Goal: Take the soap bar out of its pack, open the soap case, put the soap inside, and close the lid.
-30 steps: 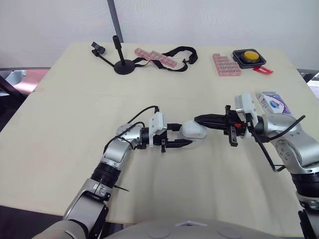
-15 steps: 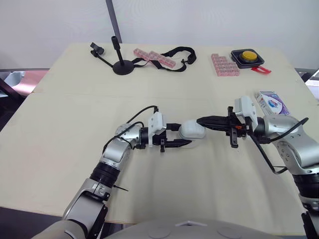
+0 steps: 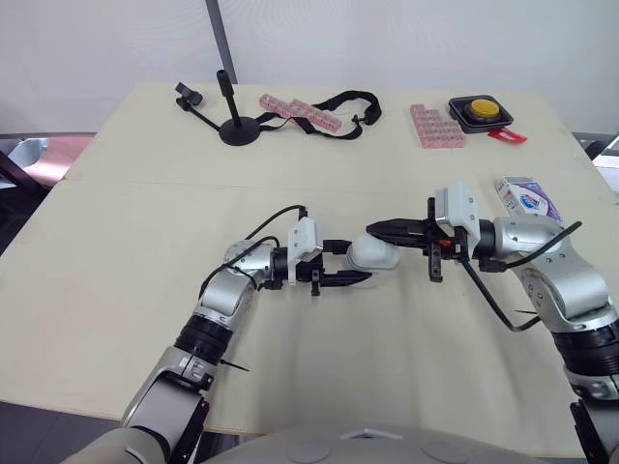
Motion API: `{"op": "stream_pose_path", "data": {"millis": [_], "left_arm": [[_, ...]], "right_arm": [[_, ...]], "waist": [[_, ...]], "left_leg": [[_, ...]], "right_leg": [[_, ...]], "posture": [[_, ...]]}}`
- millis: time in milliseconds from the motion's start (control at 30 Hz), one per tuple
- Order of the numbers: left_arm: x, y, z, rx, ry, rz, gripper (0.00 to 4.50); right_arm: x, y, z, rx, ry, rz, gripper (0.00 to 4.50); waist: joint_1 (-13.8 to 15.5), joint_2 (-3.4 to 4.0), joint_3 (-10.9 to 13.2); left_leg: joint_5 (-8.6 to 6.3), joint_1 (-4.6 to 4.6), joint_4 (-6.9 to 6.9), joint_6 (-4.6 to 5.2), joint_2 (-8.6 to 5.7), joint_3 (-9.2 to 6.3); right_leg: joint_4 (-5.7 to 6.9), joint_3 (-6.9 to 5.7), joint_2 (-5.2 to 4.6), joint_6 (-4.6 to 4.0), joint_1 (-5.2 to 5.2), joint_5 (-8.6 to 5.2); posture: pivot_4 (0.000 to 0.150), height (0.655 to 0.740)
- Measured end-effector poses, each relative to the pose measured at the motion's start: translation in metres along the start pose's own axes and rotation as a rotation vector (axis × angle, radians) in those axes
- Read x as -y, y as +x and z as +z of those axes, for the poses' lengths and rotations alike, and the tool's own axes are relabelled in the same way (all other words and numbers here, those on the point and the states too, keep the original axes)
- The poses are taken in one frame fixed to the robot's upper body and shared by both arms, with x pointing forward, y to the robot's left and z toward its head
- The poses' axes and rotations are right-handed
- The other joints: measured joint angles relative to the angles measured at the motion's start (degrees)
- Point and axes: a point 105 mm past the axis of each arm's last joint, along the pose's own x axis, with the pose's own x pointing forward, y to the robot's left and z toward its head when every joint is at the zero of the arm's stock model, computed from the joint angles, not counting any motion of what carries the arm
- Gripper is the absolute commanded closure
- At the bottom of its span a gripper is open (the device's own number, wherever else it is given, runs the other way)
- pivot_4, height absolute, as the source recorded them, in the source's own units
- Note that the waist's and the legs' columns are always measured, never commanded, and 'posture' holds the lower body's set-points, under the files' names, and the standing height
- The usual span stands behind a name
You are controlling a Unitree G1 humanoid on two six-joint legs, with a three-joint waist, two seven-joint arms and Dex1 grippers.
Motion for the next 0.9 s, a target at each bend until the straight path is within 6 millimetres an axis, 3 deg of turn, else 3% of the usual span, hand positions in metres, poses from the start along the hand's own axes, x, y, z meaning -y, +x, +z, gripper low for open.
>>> {"op": "stream_pose_path", "data": {"millis": [233, 500, 900], "left_arm": [[0.000, 0.001, 0.000, 0.002, 0.000, -0.002, 2.64], [0.000, 0.001, 0.001, 0.001, 0.002, -0.001, 2.64], [0.000, 0.000, 0.000, -0.001, 0.003, -0.001, 2.64]], "right_arm": [[0.012, -0.015, -0.008, 0.004, 0.073, -0.049, 4.47], [0.001, -0.049, -0.028, -0.033, 0.142, -0.059, 4.47], [-0.014, -0.058, -0.039, -0.044, 0.157, -0.006, 4.47]], "waist": [[0.2, 0.00, 0.0], [0.3, 0.00, 0.0], [0.2, 0.00, 0.0]], "left_leg": [[0.00, -0.04, 0.02, 0.01, -0.02, -0.01], [-0.01, -0.16, 0.02, 0.02, -0.02, 0.01], [0.00, -0.12, 0.03, 0.03, -0.01, 0.00]], "right_leg": [[-0.02, -0.04, -0.02, 0.00, -0.02, 0.00], [-0.08, -0.06, 0.13, 0.00, -0.01, 0.00], [-0.06, -0.12, 0.13, 0.00, -0.01, 0.00]], "posture": [[0.150, 0.7143], [0.150, 0.7143], [0.150, 0.7143]]}}
